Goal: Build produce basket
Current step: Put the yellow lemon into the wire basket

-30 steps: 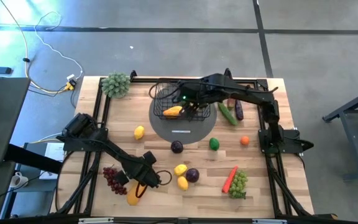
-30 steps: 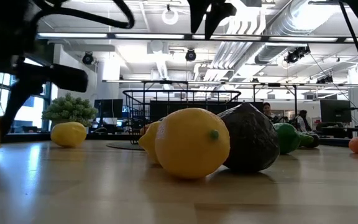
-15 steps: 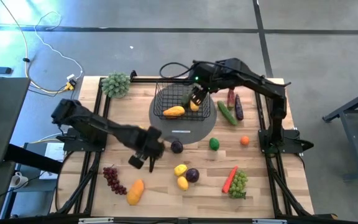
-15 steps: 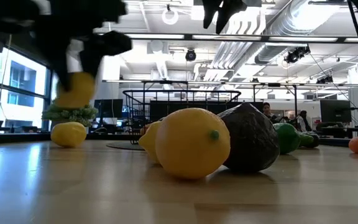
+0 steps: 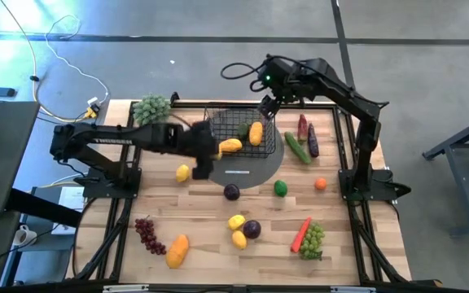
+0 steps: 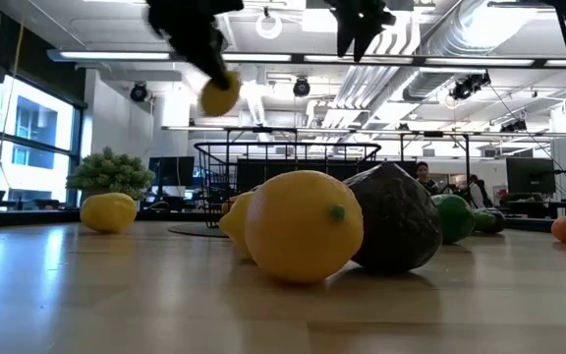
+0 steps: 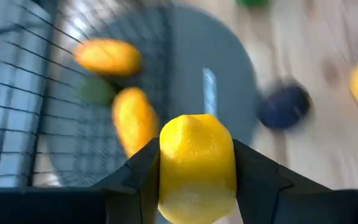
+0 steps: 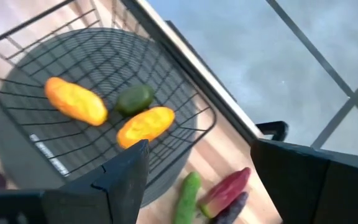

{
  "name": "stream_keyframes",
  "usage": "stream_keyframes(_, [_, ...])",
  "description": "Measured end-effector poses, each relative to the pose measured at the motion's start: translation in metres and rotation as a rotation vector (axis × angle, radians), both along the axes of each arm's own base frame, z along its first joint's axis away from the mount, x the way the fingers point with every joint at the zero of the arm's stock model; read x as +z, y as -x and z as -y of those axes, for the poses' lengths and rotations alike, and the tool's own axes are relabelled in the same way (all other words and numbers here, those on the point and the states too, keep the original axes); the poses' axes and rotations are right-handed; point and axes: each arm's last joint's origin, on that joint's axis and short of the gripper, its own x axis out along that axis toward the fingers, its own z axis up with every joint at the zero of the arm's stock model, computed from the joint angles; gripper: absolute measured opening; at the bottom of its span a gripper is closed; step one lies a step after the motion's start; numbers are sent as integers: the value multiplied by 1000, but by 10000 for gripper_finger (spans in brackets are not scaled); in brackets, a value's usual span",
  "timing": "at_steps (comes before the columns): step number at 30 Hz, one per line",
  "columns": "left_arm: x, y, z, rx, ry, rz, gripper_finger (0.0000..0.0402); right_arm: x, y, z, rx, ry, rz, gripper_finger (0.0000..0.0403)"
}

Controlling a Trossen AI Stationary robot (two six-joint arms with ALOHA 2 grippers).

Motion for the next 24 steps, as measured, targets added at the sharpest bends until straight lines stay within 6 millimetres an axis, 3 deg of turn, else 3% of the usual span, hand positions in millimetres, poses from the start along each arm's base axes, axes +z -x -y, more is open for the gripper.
stream_keyframes(13, [4, -2, -76, 316, -3, 232, 147, 3, 13, 39, -112, 32, 54, 263])
stream_keyframes(24, [-42, -7, -130, 462, 69, 149, 147, -4, 12, 53, -90, 59, 38, 263])
